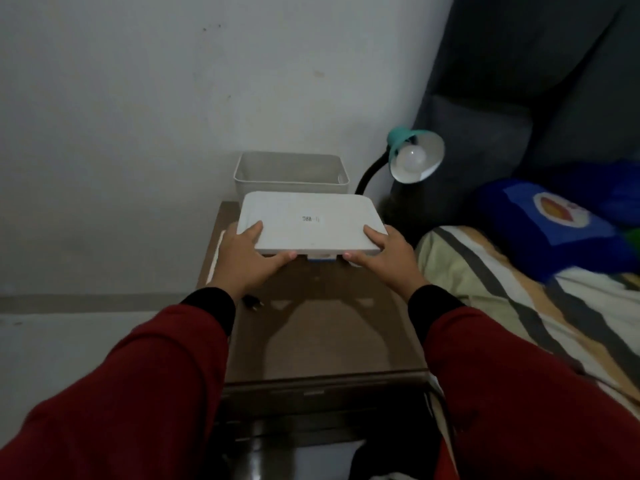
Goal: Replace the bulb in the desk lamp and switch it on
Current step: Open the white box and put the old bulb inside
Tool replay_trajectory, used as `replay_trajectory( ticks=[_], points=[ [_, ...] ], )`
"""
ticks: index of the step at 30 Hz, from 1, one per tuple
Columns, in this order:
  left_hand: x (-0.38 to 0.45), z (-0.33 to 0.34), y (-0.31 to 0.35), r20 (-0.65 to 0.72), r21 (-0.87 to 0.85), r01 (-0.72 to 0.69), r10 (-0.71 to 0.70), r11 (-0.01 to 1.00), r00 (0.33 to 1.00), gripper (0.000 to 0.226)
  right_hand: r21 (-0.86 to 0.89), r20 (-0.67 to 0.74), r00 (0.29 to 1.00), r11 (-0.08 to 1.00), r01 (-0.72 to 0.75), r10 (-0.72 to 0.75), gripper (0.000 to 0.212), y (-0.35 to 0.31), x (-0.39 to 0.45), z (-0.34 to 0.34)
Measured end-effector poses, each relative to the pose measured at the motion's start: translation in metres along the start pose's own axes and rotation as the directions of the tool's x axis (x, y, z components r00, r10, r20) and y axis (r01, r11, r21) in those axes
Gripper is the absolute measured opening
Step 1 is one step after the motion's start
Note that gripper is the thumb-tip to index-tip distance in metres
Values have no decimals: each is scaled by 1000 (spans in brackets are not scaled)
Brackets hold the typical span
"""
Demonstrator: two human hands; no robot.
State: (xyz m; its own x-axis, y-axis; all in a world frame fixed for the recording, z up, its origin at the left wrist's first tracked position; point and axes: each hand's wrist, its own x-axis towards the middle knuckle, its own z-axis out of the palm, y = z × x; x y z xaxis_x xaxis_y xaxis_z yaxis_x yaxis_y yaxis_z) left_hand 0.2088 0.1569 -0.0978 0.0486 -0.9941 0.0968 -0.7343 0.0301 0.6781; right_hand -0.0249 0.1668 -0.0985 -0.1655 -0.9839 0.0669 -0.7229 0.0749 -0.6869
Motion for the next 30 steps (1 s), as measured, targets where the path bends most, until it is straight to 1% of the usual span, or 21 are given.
replay_trajectory(
  ticks=[3,5,7,11,15,18,21,25,27,30],
  points=[
    [-32,13,-10,5,22,11,-11,1000,1000,87,-10,14,1000,1000,-14,14,78,17,-31,7],
    [-49,22,-17,16,27,29,-29,999,999,87,-47,28,999,998,-29,31,79,28,-46,14],
    [-61,32,-27,58,36,68,-70,997,996,89,-67,52,997,996,-52,55,81,36,-59,21],
    [-75,47,-45,140,120,142,-159,983,977,90,-142,152,982,986,-90,111,77,49,-71,34],
    [-78,54,-55,201,209,132,-175,969,964,88,-142,212,966,983,-120,148,79,55,-73,44],
    [-76,55,-58,254,270,135,-206,953,945,89,-212,255,949,968,-131,185,80,56,-72,49],
    [-70,56,-57,288,337,119,-223,934,932,86,-297,305,934,950,-95,188,80,56,-67,48],
    [-62,59,-55,301,444,59,-211,894,930,82,-400,369,912,917,-16,177,73,53,-59,45],
    [-57,59,-53,303,461,65,-226,885,926,77,-453,405,893,892,11,195,70,50,-54,43],
    [-48,59,-47,299,520,59,-247,852,922,68,-515,463,850,857,29,250,60,43,-43,40]
  ],
)
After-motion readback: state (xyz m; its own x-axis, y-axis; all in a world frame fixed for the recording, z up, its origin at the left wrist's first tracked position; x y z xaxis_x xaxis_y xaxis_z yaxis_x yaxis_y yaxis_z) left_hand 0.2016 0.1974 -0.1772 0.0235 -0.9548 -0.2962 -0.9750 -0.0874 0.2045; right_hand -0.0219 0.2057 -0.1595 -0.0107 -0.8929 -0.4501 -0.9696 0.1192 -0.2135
